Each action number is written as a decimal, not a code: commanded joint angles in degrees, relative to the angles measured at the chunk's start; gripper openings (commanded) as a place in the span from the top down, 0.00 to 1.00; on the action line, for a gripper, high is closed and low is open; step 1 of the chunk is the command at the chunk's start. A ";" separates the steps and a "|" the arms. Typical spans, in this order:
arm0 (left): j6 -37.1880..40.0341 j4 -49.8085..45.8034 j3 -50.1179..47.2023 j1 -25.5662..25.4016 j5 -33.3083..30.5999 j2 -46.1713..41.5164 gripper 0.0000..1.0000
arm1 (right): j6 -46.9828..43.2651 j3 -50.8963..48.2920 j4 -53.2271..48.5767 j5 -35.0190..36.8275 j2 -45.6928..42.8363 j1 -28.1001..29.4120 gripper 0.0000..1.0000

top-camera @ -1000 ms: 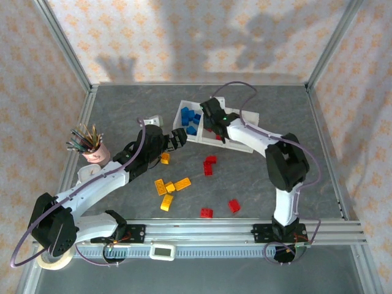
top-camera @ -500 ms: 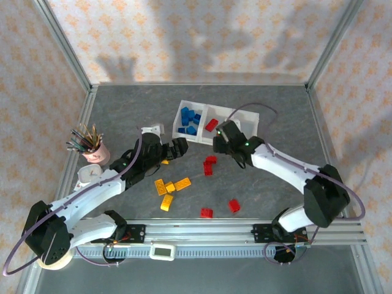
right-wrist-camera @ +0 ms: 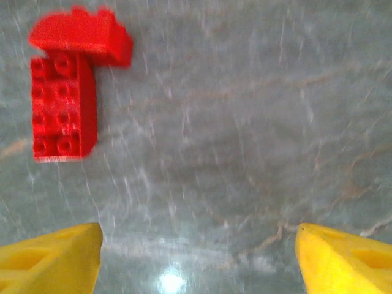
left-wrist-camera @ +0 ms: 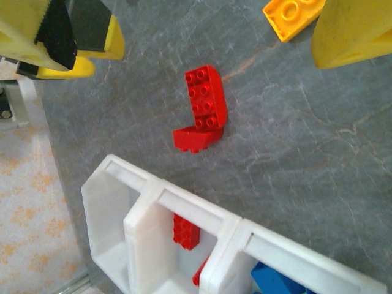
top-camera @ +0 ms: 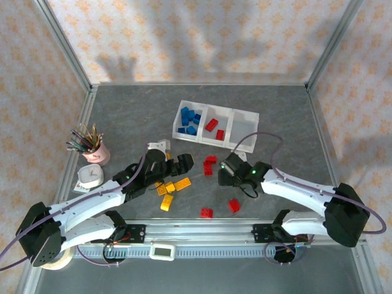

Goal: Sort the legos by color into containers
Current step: Pick up the lego from the bottom-center of the table.

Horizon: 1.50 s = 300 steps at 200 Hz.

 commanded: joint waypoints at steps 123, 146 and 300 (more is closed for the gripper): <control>-3.61 2.30 -1.27 -4.61 -5.55 2.47 0.01 | 18.81 -7.35 1.18 -2.92 0.92 14.08 0.33; -3.66 1.95 -1.30 -4.66 -5.38 2.50 0.01 | 18.68 -6.92 0.73 -2.53 2.87 14.16 0.41; -0.77 0.68 1.71 -4.68 -6.60 3.55 0.01 | 13.96 -1.18 1.80 5.57 0.38 10.89 0.74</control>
